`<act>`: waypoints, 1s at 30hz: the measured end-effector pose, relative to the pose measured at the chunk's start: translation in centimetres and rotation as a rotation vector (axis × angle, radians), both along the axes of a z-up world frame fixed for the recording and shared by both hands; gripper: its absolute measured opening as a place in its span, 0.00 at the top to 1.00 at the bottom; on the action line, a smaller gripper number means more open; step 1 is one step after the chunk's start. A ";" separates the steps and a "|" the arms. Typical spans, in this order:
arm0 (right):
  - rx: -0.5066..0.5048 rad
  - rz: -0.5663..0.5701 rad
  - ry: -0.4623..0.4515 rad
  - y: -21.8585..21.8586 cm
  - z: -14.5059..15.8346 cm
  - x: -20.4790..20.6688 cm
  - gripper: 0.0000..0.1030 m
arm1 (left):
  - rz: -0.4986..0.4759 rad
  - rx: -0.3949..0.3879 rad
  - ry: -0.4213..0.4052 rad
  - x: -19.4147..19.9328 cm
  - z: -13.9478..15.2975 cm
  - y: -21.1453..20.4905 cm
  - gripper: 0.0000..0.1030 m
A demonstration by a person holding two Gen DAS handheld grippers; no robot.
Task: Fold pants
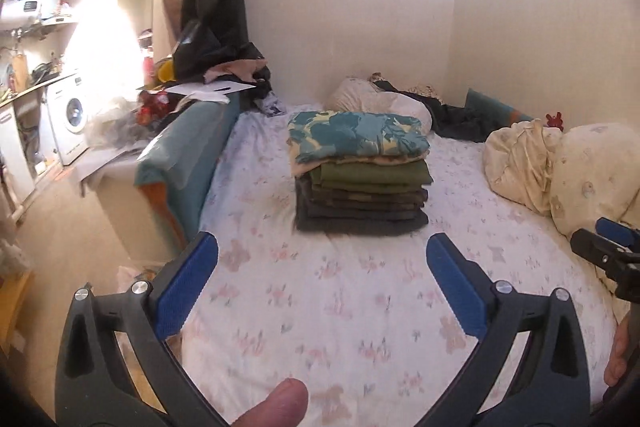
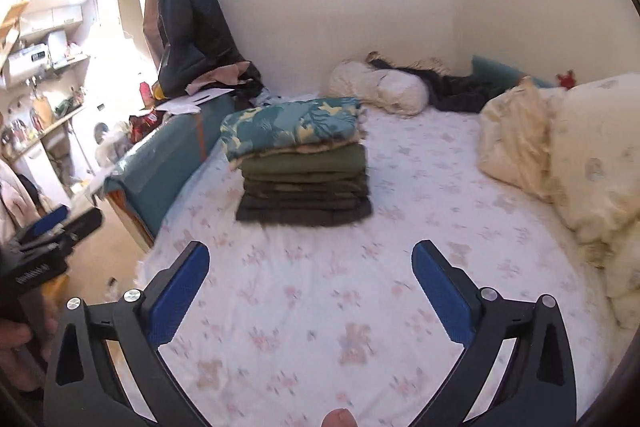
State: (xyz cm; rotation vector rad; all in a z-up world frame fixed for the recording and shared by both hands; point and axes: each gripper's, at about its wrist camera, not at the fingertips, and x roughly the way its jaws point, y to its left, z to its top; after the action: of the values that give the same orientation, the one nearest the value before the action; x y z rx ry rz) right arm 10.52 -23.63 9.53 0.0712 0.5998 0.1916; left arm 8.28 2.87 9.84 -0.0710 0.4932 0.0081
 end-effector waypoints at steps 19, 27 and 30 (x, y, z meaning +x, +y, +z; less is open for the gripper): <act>0.008 -0.075 -0.028 0.7 -8.9 -11.9 0.00 | 0.030 -0.022 0.068 -8.7 -8.9 0.1 0.00; -0.009 -0.071 0.004 1.3 -10.1 -11.2 0.00 | -0.023 0.008 0.057 -9.1 -9.1 -1.2 0.00; -0.006 -0.074 -0.010 1.5 -9.9 -11.4 0.00 | -0.033 0.011 0.066 -9.2 -9.3 -1.4 0.00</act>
State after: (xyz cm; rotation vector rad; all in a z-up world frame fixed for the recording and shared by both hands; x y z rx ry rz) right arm -0.86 -22.15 -0.42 0.0860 0.5869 0.1186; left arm -0.88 1.43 0.52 -0.0520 0.5603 -0.0194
